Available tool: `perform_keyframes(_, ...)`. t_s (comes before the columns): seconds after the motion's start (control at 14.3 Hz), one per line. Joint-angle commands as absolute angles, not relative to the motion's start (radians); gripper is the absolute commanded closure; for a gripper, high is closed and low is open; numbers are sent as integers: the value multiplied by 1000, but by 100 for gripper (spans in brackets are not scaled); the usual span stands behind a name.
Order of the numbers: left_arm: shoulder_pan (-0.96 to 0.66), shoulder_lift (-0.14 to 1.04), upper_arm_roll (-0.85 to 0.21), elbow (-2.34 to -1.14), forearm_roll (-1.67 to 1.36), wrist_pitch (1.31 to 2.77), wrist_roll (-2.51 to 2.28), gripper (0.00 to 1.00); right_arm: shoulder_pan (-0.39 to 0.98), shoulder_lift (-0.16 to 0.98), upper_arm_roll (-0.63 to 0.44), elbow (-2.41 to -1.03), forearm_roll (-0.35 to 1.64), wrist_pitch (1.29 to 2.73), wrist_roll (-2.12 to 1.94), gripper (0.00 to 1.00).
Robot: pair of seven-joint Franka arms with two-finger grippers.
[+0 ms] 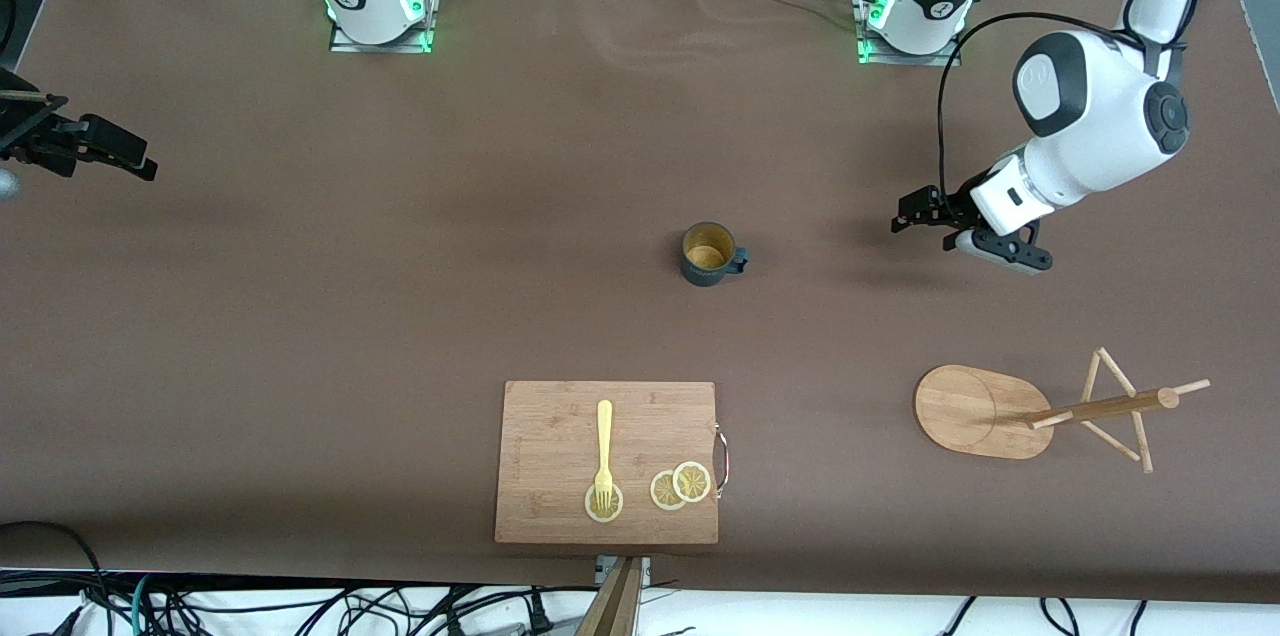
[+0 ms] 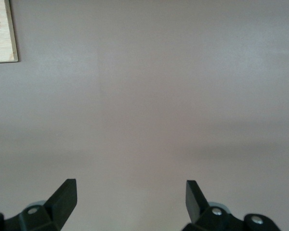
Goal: Pass cup and hang on rack
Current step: 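Retract the right gripper while the left gripper reaches toward the mug handle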
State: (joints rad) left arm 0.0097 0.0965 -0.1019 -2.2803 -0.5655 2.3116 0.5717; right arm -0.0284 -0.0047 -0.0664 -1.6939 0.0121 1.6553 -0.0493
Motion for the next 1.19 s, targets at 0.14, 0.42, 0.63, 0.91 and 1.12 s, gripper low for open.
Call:
perform_keyframes(0.14, 5, 218, -92, -2279, -941, 2326, 1251, 0, -35, -5, -45, -1672, -15, 1621, -43, 0)
perform_keyframes(0.42, 14, 274, -94, -2275, -1107, 2298, 1669, 0, -35, -5, -41, -1671, -14, 1618, -52, 0)
perform_keyframes(0.63, 15, 351, -92, -2266, -1320, 2180, 2024, 0, -34, -5, -38, -1671, -14, 1618, -55, 0)
perform_keyframes(0.91, 21, 452, -92, -2246, -1394, 2059, 2297, 0, -18, -6, -38, -1671, -9, 1618, -43, 0)
perform_keyframes(1.12, 35, 518, -94, -2201, -1401, 1993, 2465, 0, -18, -6, -38, -1672, -9, 1618, -43, 0)
